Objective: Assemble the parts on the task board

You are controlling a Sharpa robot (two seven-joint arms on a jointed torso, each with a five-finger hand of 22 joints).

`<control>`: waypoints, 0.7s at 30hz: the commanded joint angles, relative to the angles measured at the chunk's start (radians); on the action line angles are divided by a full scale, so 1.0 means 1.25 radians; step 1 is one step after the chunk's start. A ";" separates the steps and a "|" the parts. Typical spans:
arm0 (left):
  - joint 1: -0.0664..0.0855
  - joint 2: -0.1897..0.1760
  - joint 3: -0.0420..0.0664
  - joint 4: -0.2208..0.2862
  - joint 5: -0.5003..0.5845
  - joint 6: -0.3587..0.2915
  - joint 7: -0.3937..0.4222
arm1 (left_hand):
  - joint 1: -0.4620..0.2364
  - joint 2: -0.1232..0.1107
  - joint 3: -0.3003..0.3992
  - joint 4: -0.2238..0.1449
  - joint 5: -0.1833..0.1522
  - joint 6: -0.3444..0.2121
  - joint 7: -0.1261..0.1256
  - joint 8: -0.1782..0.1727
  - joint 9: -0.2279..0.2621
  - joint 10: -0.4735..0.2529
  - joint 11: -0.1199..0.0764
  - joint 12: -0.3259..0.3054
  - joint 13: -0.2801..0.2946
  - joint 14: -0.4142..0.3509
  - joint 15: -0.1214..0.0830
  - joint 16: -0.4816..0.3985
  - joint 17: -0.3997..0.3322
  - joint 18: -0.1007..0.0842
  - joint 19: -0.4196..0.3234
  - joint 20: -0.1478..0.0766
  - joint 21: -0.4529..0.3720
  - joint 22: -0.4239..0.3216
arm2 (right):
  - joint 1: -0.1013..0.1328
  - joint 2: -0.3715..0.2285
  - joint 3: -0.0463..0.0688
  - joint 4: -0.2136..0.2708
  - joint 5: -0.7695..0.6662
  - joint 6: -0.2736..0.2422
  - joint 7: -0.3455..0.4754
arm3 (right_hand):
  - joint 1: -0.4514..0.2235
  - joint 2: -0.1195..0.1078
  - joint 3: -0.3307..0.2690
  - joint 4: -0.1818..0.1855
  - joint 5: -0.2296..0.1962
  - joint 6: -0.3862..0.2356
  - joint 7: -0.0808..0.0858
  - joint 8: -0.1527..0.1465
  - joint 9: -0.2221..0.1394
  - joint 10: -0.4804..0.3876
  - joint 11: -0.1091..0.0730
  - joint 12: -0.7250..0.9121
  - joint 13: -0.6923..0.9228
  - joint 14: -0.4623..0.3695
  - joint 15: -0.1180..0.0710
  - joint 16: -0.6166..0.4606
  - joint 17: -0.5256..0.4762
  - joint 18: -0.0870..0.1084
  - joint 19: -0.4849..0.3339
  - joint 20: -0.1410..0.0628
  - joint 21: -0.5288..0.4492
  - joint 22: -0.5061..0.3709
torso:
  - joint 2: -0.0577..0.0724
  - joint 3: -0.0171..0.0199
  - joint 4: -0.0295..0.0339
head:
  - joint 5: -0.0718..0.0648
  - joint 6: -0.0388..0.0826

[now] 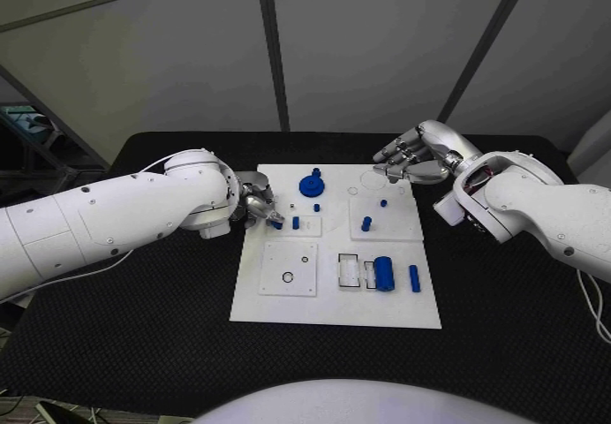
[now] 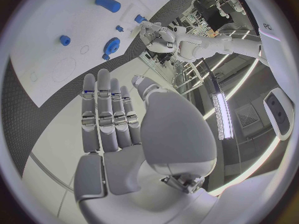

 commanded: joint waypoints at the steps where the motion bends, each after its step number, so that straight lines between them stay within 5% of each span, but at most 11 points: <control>1: -0.003 0.003 -0.003 -0.003 0.001 0.017 -0.017 | -0.004 0.011 -0.005 -0.018 -0.002 0.009 0.000 -0.004 -0.001 0.007 -0.003 0.005 0.004 0.003 -0.002 -0.001 0.001 0.003 0.008 0.000 0.004 0.047 | 0.001 0.000 0.000 0.002 0.000 0.001 0.003 | 0.000 0.003 0.000 0.005 0.003 -0.007 -0.001 -0.002 0.001 -0.006 -0.002 0.005 0.001 0.001 0.004 -0.003 -0.001 0.010 0.005 0.002 -0.003 -0.001 | 0.000 -0.0002 0.0000 | -0.001 0.000; 21: -0.003 0.008 -0.003 -0.010 0.008 0.016 -0.027 | -0.029 0.024 -0.111 0.014 -0.001 0.029 -0.005 -0.007 -0.001 0.012 -0.005 0.010 0.018 0.004 -0.004 -0.003 0.004 0.001 0.015 -0.003 0.011 0.059 | 0.001 -0.001 0.000 0.003 0.000 0.000 0.002 | 0.002 0.003 0.000 0.005 0.006 -0.008 -0.001 -0.002 0.001 -0.006 -0.002 0.006 0.001 0.002 0.004 -0.004 -0.001 0.010 0.006 0.002 -0.004 -0.002 | 0.000 -0.0003 0.0005 | -0.004 0.000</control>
